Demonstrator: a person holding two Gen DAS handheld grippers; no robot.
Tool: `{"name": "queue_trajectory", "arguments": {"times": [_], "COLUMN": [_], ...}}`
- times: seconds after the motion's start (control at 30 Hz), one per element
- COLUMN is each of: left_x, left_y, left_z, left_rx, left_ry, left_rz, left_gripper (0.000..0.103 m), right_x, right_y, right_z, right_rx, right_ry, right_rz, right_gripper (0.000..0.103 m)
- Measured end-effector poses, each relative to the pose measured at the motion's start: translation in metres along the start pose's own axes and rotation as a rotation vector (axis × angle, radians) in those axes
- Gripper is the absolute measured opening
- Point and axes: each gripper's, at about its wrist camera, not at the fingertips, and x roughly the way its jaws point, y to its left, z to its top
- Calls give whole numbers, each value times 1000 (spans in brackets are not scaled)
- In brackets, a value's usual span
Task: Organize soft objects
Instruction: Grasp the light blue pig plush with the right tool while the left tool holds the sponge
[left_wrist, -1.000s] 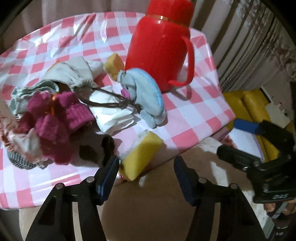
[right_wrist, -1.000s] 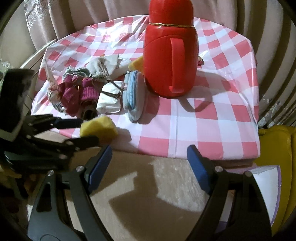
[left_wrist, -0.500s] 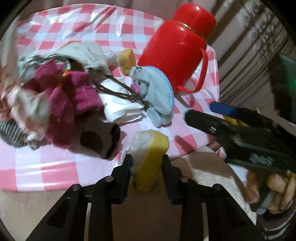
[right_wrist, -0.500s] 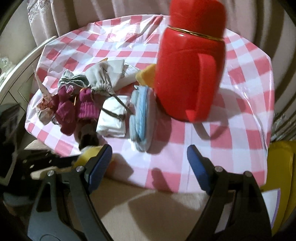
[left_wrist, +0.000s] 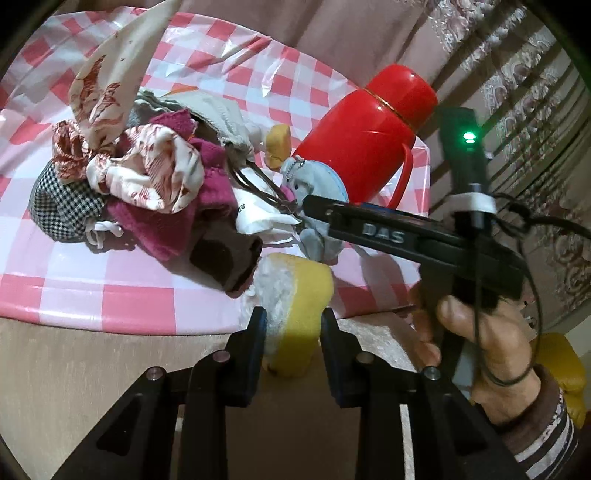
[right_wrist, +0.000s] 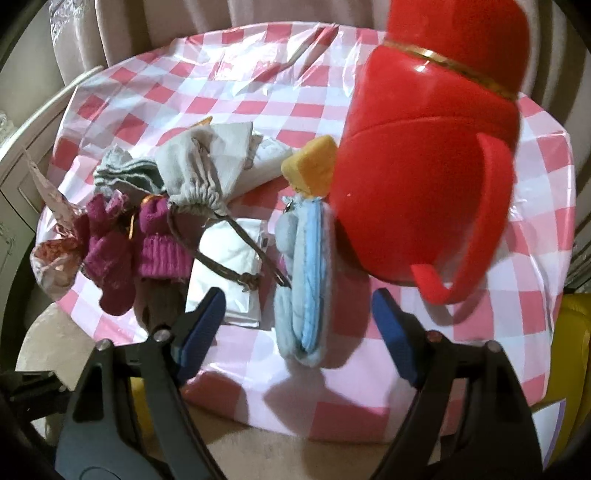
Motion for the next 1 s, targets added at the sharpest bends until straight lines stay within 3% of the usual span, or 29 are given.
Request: {"name": "queue_trajectory", "arguments": {"times": [0.03, 0.07, 0.2, 1.0], "left_x": [-1, -1, -2, -13], "left_y": [0, 0, 0, -24], "left_z": [0, 0, -1, -11], "left_rx": [-3, -6, -6, 39], "left_ry": [-3, -6, -8, -61], "left_rz": [0, -1, 5, 33], "left_gripper": [30, 30, 30, 30], "right_x": [3, 5, -4, -111], "right_y": [0, -1, 2, -24], "right_z": [0, -1, -7, -72], "right_rx": [3, 5, -9, 101], "right_ry": [10, 19, -3, -184], "right_rz": [7, 16, 26, 116], "right_gripper": [46, 35, 23, 17]}}
